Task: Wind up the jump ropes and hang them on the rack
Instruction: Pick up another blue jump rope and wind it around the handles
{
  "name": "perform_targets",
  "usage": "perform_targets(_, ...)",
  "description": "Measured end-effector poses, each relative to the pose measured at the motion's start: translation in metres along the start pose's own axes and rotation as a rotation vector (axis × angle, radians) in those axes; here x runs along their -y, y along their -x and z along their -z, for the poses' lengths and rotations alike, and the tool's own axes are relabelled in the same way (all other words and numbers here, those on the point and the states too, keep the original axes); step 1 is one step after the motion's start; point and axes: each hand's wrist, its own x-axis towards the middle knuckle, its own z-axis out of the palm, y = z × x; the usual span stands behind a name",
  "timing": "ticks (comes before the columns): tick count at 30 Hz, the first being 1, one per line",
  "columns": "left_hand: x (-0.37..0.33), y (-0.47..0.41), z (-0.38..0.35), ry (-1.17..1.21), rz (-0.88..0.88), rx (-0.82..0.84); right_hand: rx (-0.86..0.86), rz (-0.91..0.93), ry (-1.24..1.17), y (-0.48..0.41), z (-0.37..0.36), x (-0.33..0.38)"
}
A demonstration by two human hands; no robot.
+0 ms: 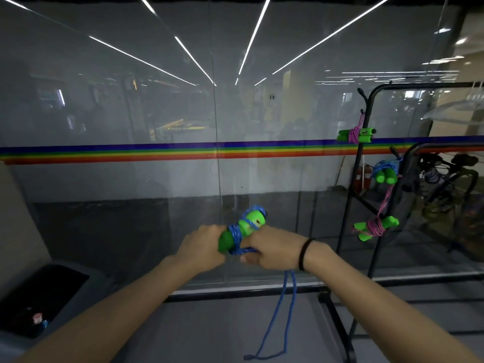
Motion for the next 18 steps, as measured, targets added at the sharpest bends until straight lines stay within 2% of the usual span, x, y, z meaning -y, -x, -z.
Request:
perform_targets(4,-0.012,0.009,-0.002,-0.321,-0.207,0.248,0.026,0.046,0.030,-0.003,0.025,-0.002)
perform_targets(8,-0.002,0.008,-0.005,-0.369,-0.505,0.350,-0.052,0.077,-0.188,-0.010,0.028,-0.013)
perform_targets(10,-0.003,0.012,-0.003,-0.161,-0.533,0.339,-0.072,0.068,-0.407,-0.013,0.023,-0.023)
perform_targets(13,-0.004,0.015,0.012,0.314,-0.378,0.289,-0.169,0.014,-0.781,-0.009,0.011,-0.034)
perform_targets(15,-0.001,0.016,0.018,0.542,-0.259,0.220,-0.238,-0.086,-0.848,-0.006,-0.004,-0.039)
perform_targets(18,0.007,0.012,0.018,0.810,-0.046,0.088,-0.193,-0.145,-0.883,-0.002,-0.029,-0.045)
